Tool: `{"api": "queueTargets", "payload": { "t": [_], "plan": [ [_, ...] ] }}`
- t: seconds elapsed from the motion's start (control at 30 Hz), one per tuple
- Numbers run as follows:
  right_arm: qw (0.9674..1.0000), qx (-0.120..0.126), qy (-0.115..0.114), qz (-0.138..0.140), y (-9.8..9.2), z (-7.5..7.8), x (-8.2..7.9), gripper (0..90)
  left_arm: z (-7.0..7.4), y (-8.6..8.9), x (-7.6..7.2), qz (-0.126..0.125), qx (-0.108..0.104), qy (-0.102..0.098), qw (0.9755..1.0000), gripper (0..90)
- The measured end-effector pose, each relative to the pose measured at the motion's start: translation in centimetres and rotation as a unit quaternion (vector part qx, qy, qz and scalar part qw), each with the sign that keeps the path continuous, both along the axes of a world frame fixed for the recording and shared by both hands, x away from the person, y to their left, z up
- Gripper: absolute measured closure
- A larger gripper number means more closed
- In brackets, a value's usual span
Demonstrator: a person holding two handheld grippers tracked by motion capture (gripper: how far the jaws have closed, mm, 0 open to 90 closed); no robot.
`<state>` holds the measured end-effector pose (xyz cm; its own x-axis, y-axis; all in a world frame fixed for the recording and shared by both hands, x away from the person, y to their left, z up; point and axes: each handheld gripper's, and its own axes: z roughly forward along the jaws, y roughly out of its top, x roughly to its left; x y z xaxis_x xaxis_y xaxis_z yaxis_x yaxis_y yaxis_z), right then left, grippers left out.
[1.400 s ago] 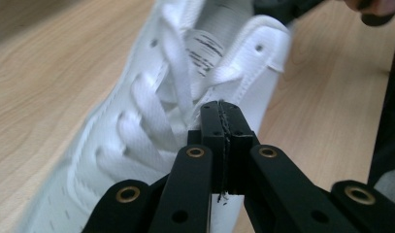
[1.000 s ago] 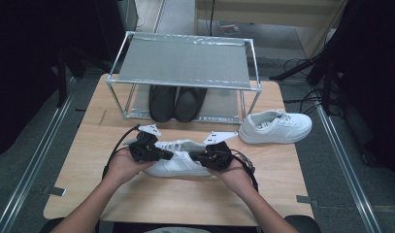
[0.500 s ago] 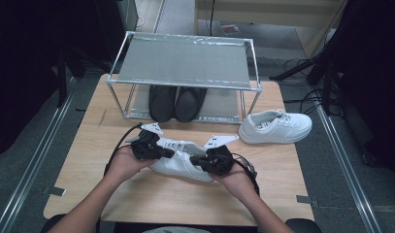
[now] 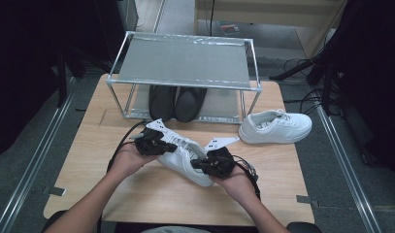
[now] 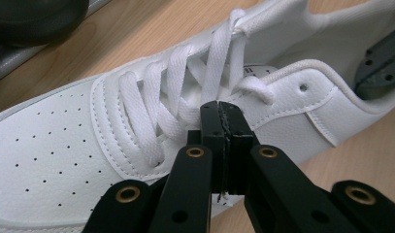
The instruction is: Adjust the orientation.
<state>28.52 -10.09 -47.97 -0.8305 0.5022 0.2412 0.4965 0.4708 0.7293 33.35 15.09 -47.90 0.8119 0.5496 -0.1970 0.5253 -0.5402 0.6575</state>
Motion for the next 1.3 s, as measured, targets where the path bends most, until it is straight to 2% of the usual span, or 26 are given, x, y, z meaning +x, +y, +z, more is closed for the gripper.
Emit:
{"api": "queueTargets", "payload": {
  "t": [0.07,0.13,0.23,0.37,0.47,0.53,0.7,0.73,0.83,0.9,0.93,1.03,1.13,1.3],
  "plan": [
    [1.0,0.0,-0.002,-0.006,-0.3,0.3,0.2,90.0,0.3,0.4,-0.1,0.005,-0.018,0.007,0.9998,90.0],
    [0.9997,0.012,-0.011,-0.016,-1.0,0.7,0.6,90.0,0.8,0.9,-0.4,0.007,-0.033,0.01,0.9994,90.0],
    [0.999,0.022,-0.02,-0.034,-2.1,1.2,1.3,90.0,0.9,1.2,-1.0,0.006,-0.025,0.005,0.9996,90.0],
    [0.9981,0.021,-0.023,-0.054,-3.2,1.2,2.5,90.0,0.7,1.6,-2.2,0.007,-0.023,0.008,0.9997,90.0],
    [0.9977,0.016,-0.023,-0.062,-3.3,0.9,3.6,90.0,0.0,1.7,-2.7,0.004,-0.026,0.018,0.9995,90.0],
    [0.9978,0.01,-0.024,-0.062,-3.1,0.6,4.2,90.0,-0.5,1.6,-2.9,0.003,-0.024,0.024,0.9994,90.0],
    [0.9985,-0.002,-0.018,-0.052,-1.9,-0.1,5.1,90.0,-1.7,1.5,-2.6,0.009,-0.036,0.039,0.9985,90.0],
    [0.9985,-0.004,-0.021,-0.051,-1.8,-0.2,5.2,90.0,-1.9,1.5,-2.5,0.01,-0.034,0.038,0.9986,90.0],
    [0.999,-0.002,-0.015,-0.043,-1.8,-0.3,5.4,87.0,-2.3,1.6,-2.3,-0.001,-0.048,0.037,0.9981,87.4],
    [0.9993,0.001,-0.006,-0.037,-1.8,-0.3,5.5,88.3,-2.4,1.5,-2.4,-0.005,-0.044,0.026,0.9987,85.3],
    [0.9994,0.001,-0.004,-0.033,-1.8,-0.3,5.4,88.7,-2.4,1.4,-2.4,-0.004,-0.044,0.028,0.9986,84.4],
    [0.9994,-0.007,-0.014,-0.031,-1.5,-0.3,5.0,88.7,-2.5,1.4,-2.2,-0.001,-0.049,0.038,0.9981,82.3],
    [0.9992,-0.011,-0.022,-0.031,-1.3,-0.3,4.8,88.7,-2.6,1.6,-1.9,-0.009,-0.062,0.046,0.997,79.3],
    [0.9996,-0.009,-0.013,-0.024,-1.1,-0.3,4.4,88.8,-2.5,1.7,-1.7,0.008,-0.042,0.026,0.9988,82.6]
  ]
}}
